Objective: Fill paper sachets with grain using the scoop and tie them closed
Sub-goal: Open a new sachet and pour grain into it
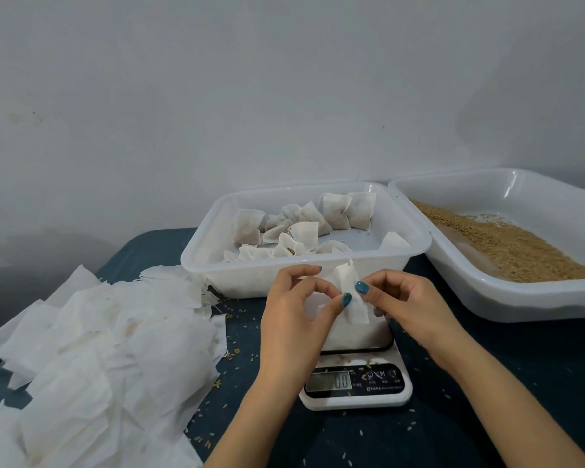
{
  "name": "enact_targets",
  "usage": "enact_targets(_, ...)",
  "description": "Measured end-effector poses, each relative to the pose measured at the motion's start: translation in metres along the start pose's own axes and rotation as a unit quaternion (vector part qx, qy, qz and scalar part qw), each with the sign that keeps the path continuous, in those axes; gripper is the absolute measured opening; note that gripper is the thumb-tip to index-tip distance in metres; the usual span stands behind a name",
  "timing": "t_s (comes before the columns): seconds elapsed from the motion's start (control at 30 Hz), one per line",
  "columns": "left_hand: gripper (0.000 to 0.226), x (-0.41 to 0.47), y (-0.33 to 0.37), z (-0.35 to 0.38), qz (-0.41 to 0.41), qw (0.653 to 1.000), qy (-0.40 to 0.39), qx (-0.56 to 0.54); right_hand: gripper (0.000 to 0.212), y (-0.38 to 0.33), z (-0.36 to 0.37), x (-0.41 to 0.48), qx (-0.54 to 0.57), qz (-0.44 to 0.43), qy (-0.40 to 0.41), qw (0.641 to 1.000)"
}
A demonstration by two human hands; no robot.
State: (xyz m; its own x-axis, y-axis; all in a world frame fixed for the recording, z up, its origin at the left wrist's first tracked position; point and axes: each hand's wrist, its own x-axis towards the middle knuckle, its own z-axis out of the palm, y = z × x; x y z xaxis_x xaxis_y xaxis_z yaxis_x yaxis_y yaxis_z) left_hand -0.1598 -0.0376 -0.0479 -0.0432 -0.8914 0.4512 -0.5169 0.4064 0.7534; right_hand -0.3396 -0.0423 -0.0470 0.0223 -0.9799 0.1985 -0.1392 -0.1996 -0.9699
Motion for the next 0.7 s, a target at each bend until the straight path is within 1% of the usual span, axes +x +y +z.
enact_targets(0.13, 0.009, 0.0, -0.001, -0.001, 0.021, 0.999, 0.015, 0.027, 0.021, 0.001, -0.001, 0.001, -0.017, -0.011, 0.017, 1.0)
enact_targets(0.23, 0.006, 0.0, -0.001, -0.001, 0.073, 0.995, 0.029, 0.064, 0.026, 0.004, -0.002, 0.001, -0.057, -0.02, 0.028, 0.998)
enact_targets(0.27, 0.007, 0.0, 0.0, -0.001, 0.089, 0.993, 0.031, 0.067, 0.025, 0.005, -0.003, 0.001, -0.068, -0.02, 0.033, 0.997)
enact_targets(0.37, 0.011, -0.001, 0.0, -0.001, 0.142, 0.985, 0.034, 0.092, 0.013, 0.01, -0.004, 0.001, -0.115, -0.015, 0.052, 0.992)
enact_targets(0.47, 0.017, -0.002, -0.001, 0.0, 0.184, 0.971, 0.029, 0.152, 0.012, 0.013, -0.003, 0.0, -0.153, -0.028, 0.078, 0.985)
enact_targets(0.53, 0.022, -0.002, -0.001, 0.0, 0.181, 0.969, 0.021, 0.166, 0.012, 0.011, -0.003, -0.001, -0.147, -0.048, 0.089, 0.984)
enact_targets(0.6, 0.022, -0.002, -0.002, 0.0, 0.163, 0.974, 0.022, 0.156, 0.012, 0.009, -0.002, -0.001, -0.138, -0.081, 0.085, 0.983)
enact_targets(0.7, 0.015, -0.001, -0.004, -0.002, 0.106, 0.99, 0.021, 0.091, 0.005, 0.002, 0.001, -0.004, -0.12, -0.144, 0.07, 0.98)
